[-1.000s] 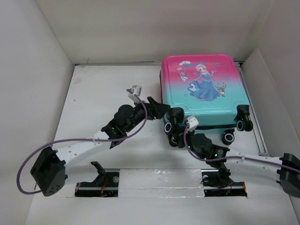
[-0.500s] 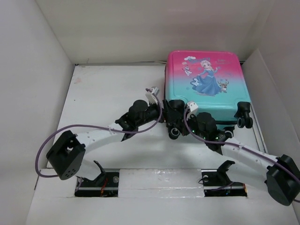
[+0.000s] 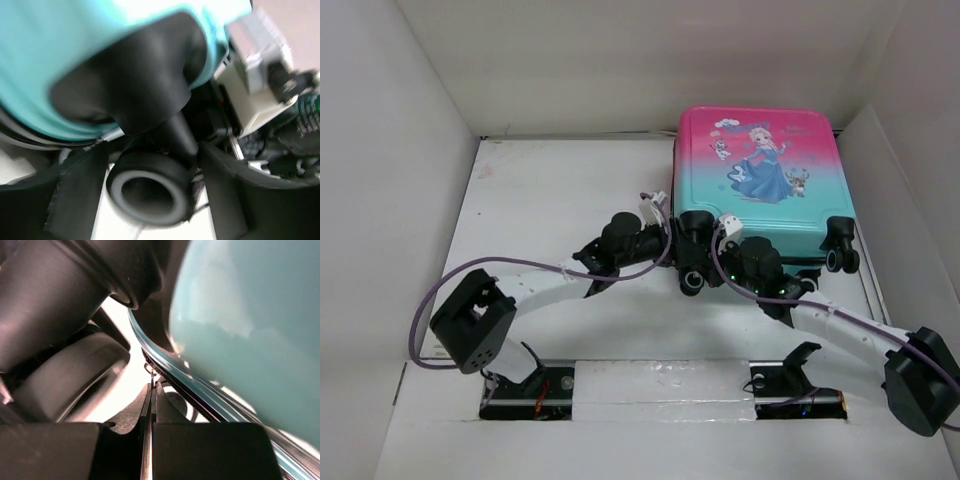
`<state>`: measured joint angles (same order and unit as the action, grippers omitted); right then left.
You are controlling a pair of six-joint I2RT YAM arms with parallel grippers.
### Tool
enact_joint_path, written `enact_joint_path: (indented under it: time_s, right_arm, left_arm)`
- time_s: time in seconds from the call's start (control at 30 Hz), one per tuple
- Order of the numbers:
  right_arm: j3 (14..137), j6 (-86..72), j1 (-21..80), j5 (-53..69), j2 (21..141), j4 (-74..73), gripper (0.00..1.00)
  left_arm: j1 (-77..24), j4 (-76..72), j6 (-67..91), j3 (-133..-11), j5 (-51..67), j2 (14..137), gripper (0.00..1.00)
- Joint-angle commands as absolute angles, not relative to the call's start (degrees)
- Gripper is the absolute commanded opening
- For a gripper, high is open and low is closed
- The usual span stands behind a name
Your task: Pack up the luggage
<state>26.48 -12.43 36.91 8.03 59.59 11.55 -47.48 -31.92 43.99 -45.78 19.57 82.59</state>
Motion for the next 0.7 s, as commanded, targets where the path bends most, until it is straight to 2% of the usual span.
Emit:
enact_joint_path:
  time_s: [0.0, 0.07, 0.17, 0.2, 0.37, 0.47, 0.67]
  right_arm:
    - [31.81, -9.76, 36.21, 10.46, 59.77, 20.65, 0.00]
    - [33.48, -9.23, 35.68, 12.12, 61.34, 20.65, 0.00]
    - [35.41, -7.91, 34.46, 13.62, 64.50, 20.65, 0.00]
    - [35.94, -7.13, 34.45, 14.41, 65.99, 20.65, 0.00]
    - [40.42, -4.39, 31.65, 18.98, 70.83, 19.51, 0.00]
    - [44.99, -3.25, 31.64, 20.99, 75.40, 19.51, 0.00]
    - [61.59, 0.25, 34.53, 27.51, 89.96, 16.97, 0.00]
  left_arm:
    - [-47.29, -38.13, 47.01, -47.46, 22.85, 85.95, 0.56]
    - [-47.29, -41.29, 47.80, -47.46, 22.33, 87.97, 0.42]
    - [-46.68, -46.13, 49.74, -48.16, 22.32, 89.11, 0.04]
    - [-46.67, -48.14, 50.36, -48.16, 21.54, 89.12, 0.00]
    - [-41.32, -54.49, 50.81, -40.72, 15.83, 82.81, 0.00]
    - [-34.12, -55.98, 50.80, -33.61, 15.21, 75.69, 0.00]
    - [-18.82, -51.00, 51.33, -21.02, 15.21, 55.31, 0.00]
